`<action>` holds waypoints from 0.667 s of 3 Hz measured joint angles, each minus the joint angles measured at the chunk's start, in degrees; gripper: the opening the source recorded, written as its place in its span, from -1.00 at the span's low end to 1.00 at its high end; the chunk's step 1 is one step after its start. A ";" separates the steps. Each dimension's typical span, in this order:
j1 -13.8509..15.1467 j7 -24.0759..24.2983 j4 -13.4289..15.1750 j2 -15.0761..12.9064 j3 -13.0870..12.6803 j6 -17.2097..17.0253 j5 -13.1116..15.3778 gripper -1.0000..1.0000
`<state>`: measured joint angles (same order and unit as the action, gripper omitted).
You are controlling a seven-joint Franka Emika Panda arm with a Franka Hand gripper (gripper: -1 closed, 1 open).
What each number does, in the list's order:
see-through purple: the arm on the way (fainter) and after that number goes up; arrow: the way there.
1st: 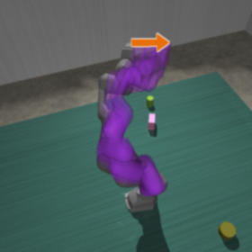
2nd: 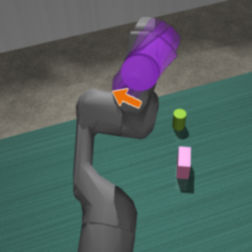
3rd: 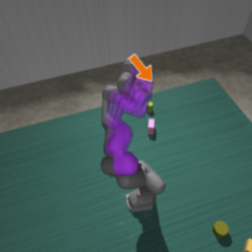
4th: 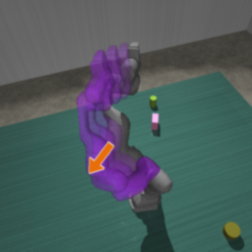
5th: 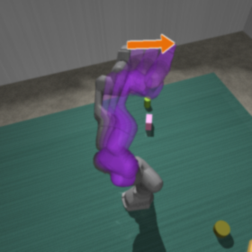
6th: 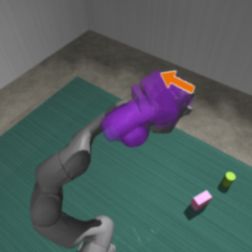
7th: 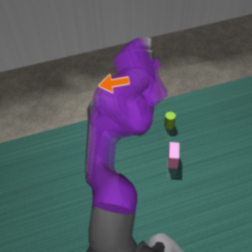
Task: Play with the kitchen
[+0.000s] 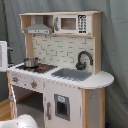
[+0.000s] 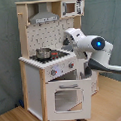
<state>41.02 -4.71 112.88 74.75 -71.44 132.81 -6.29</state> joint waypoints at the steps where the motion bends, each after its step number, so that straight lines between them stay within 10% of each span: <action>1: 1.54 -2.51 -2.18 -3.00 0.01 -2.97 -3.04 1.00; 2: 2.17 -5.82 -3.19 -6.60 0.26 -5.85 -5.33 1.00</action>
<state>43.19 -10.53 109.69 68.16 -71.19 126.96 -11.62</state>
